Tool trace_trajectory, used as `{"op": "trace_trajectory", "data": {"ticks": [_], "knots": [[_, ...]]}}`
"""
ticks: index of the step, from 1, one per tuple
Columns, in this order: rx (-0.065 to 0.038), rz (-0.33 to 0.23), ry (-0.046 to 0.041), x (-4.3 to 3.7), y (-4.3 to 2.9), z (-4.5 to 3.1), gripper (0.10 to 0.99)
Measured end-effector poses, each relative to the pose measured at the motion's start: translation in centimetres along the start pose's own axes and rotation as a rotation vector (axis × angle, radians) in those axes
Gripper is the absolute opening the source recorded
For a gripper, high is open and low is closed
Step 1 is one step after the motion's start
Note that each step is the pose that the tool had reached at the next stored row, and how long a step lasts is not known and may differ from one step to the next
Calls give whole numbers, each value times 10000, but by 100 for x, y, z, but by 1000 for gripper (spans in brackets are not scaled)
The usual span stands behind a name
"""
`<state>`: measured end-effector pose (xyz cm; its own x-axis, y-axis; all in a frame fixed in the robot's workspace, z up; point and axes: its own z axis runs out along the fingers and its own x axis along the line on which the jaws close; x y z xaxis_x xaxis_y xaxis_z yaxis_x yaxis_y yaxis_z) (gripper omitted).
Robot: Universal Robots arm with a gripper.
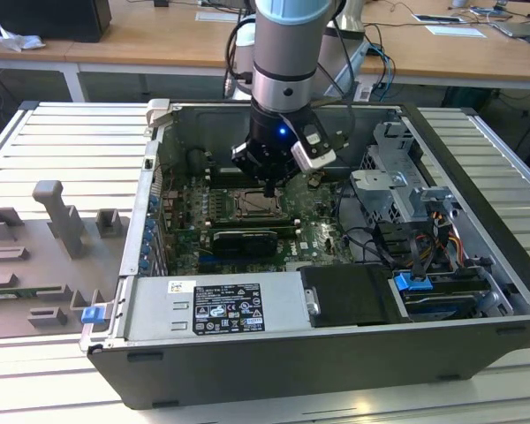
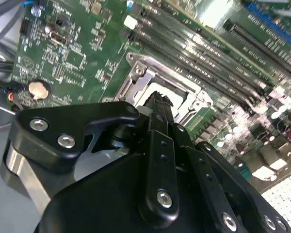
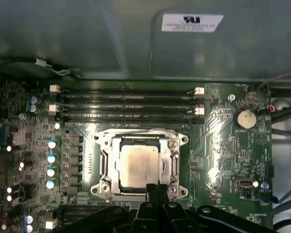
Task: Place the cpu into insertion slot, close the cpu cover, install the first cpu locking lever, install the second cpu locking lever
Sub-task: 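Install the second cpu locking lever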
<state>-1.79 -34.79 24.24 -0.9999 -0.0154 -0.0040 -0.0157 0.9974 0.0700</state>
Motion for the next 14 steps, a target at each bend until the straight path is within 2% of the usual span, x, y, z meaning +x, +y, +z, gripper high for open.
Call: {"op": "trace_trajectory", "data": {"ticks": [2, 4, 10, 13, 14], "knots": [[-2, -2, 0, 0, -29, 1, 106], [-9, -16, 1, 2, -88, 4, 106], [-91, -65, 3, 14, -222, 10, 106], [-202, -149, 7, 61, -251, 26, 106], [-318, -243, 12, 113, -257, 48, 106]]}}
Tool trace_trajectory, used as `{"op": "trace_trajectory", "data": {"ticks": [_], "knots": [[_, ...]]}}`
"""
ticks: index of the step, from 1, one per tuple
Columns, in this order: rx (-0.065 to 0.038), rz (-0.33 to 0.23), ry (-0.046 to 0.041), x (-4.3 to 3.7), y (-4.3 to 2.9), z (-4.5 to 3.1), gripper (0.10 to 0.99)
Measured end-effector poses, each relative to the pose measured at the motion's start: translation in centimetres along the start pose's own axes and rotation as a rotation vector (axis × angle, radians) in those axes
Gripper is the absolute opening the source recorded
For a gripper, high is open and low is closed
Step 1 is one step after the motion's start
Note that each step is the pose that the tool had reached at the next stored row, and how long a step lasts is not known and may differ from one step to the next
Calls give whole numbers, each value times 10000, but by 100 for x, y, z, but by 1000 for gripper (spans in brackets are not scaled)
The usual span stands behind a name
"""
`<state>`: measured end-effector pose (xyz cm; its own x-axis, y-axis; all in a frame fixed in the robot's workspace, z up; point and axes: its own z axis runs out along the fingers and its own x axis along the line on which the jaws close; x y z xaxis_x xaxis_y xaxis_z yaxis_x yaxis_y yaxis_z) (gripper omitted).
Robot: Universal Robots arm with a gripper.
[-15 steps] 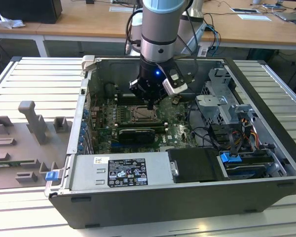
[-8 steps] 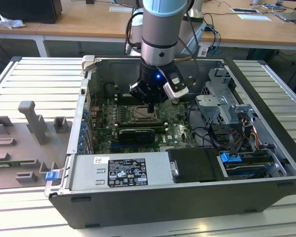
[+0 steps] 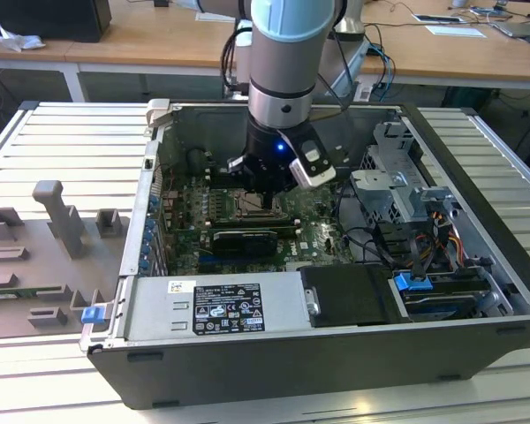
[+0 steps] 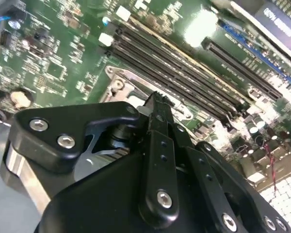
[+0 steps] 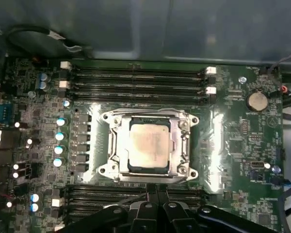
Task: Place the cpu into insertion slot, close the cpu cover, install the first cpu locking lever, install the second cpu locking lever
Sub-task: 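Install the second cpu locking lever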
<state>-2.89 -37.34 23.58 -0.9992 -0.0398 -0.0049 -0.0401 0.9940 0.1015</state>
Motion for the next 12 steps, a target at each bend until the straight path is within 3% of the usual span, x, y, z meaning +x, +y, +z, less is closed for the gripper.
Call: {"op": "trace_trajectory", "data": {"ticks": [1, 2, 7, 9, 12], "knots": [[-112, -81, 4, 123, -2, 40, 106], [-141, -132, 9, 235, -19, 102, 106], [-295, -136, 1, 282, -62, 110, 106], [-516, -132, -11, 290, -77, 112, 106], [-554, -134, -12, 310, -96, 110, 106]]}}
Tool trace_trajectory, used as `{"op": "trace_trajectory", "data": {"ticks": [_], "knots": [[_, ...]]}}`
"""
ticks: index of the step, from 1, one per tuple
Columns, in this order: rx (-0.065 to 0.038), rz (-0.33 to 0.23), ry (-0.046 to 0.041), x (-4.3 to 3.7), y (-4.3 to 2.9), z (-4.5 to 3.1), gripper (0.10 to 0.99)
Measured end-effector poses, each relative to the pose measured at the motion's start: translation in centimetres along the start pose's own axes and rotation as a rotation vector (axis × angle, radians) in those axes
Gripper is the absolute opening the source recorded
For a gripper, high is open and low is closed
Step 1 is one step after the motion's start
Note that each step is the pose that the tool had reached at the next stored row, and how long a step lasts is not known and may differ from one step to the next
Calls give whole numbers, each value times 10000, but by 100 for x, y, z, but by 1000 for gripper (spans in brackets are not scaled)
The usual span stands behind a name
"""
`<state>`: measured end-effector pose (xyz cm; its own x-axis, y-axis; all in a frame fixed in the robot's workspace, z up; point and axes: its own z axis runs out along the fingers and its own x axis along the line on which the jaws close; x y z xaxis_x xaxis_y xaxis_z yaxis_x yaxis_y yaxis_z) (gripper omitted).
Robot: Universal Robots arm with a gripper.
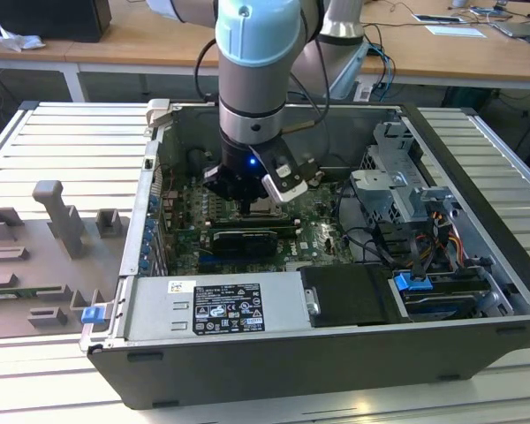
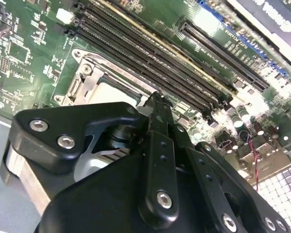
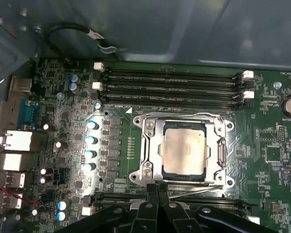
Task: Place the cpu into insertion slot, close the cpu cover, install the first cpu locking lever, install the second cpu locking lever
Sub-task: 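Install the second cpu locking lever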
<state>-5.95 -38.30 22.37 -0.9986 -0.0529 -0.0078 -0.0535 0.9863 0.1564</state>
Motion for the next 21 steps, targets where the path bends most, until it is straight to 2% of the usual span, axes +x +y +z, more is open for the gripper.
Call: {"op": "trace_trajectory", "data": {"ticks": [5, 7, 11, 12, 14, 16, 18, 20, 21], "knots": [[-140, -4, -33, 53, -51, -6, 106], [-285, -3, -47, 72, -64, 20, 106], [-407, -5, -55, 84, -78, 78, 106], [-475, -7, -58, 87, -87, 84, 106], [-752, -6, -79, 100, -142, 87, 106], [-874, -5, -86, 104, -161, 88, 106], [-1088, -6, -102, 116, -184, 90, 106], [-1176, -5, -111, 121, -199, 109, 106], [-1181, -5, -111, 124, -204, 126, 106]]}}
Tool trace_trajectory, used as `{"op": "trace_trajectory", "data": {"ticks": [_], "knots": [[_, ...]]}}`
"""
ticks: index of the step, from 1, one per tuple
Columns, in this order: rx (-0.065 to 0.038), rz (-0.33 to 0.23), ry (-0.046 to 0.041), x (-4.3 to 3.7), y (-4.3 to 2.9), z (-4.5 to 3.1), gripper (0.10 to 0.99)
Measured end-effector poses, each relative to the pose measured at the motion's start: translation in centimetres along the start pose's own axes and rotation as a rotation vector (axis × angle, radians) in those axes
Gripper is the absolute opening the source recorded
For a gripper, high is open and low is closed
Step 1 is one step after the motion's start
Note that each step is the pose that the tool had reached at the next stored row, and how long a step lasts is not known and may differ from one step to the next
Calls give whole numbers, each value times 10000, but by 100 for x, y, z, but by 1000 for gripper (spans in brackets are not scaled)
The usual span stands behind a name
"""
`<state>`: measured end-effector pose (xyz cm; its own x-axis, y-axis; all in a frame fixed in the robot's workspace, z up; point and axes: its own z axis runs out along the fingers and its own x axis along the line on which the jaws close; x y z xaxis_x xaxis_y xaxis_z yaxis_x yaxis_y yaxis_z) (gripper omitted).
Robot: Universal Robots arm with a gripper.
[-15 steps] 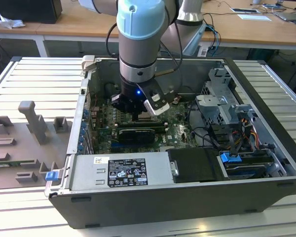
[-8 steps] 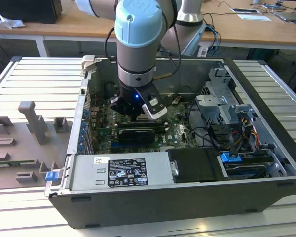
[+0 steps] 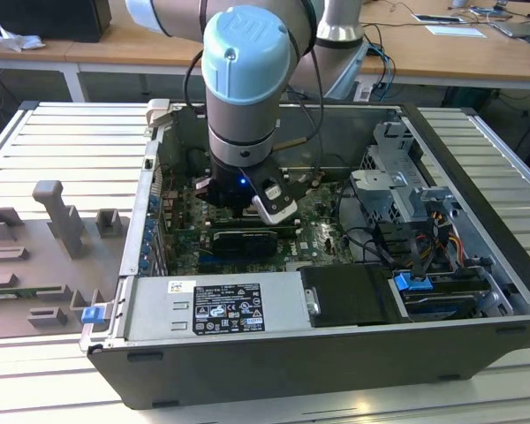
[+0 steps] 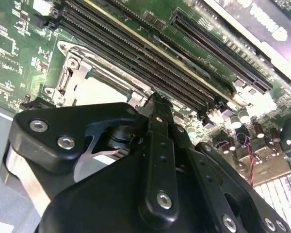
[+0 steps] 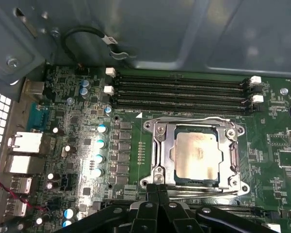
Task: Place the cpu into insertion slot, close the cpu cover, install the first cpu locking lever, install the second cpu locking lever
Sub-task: 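Install the second cpu locking lever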
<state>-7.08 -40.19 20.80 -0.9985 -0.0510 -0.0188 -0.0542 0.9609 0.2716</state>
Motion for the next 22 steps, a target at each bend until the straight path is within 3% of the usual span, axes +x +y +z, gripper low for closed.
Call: {"op": "trace_trajectory", "data": {"ticks": [2, 6, 10, 13, 17, 22], "knots": [[-28, -4, -11, 16, -9, 21, 106], [-208, -11, -42, 43, -23, 63, 106], [-316, -9, -51, 49, -31, 88, 106], [-471, -9, -62, 51, -37, 114, 106], [-544, -8, -65, 63, -42, 131, 106], [-564, -8, -66, 71, -38, 116, 106]]}}
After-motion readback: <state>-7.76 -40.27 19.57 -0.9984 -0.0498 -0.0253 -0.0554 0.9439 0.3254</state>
